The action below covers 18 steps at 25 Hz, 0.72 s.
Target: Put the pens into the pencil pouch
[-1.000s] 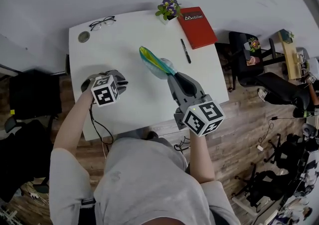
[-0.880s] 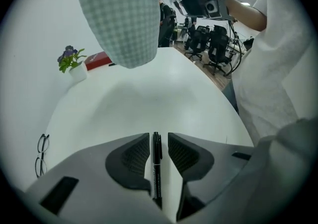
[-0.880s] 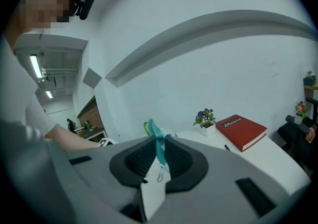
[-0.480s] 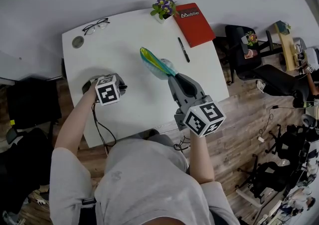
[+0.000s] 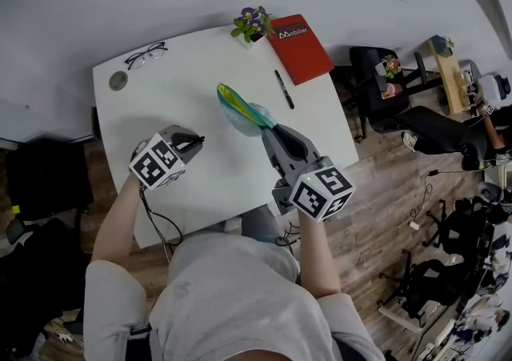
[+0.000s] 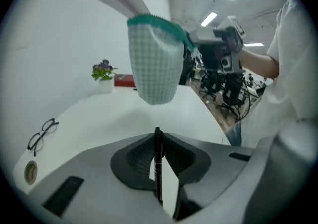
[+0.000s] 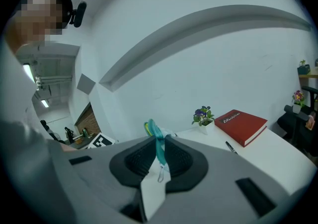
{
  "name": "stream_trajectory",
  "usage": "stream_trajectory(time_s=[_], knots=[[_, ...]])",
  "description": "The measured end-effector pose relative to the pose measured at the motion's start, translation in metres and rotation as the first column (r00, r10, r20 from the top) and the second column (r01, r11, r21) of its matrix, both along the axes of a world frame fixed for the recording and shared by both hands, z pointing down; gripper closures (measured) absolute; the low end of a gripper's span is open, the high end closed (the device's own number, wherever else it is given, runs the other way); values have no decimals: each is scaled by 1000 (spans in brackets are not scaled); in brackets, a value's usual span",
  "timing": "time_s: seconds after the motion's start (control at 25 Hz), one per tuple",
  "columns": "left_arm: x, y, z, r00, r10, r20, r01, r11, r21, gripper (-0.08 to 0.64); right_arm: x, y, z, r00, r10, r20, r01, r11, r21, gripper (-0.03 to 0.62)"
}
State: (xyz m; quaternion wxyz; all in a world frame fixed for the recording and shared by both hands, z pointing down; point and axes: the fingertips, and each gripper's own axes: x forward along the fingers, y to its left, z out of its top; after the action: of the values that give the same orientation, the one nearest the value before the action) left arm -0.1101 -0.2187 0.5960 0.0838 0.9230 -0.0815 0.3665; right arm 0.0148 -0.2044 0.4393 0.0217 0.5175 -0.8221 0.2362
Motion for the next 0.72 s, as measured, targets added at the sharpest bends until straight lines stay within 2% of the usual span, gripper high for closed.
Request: stream_trajectory(time_s=[0.08,0.2,0.36,0.48,0.6,0.72], knots=[[3,-10,-32,990,-92,-111,98,994,51,488,1,-2,-3,1000,-18,4,18,1000,5,525],[5,-22,-86,936,-204,-286,244,963,113,488,3,-5,-8,998,-56,5,56,998,12,525],[5,-32,-158,820,-300,-487,417,896,150,488,6,-12,-16,993,-116,16,116,993,26,525],[4,-39,-207,715,-333,-615,519,842,147,488,8,-18,-21,987,-157,22,156,987,36,525],[4,-43,-248,613,-344,-711,592,796,125,488,12,-22,-25,981,-191,23,190,981,45,525],[8,-44,-280,534,-327,-779,642,757,122,488,16,-26,-29,975,-220,28,218,974,55,525]])
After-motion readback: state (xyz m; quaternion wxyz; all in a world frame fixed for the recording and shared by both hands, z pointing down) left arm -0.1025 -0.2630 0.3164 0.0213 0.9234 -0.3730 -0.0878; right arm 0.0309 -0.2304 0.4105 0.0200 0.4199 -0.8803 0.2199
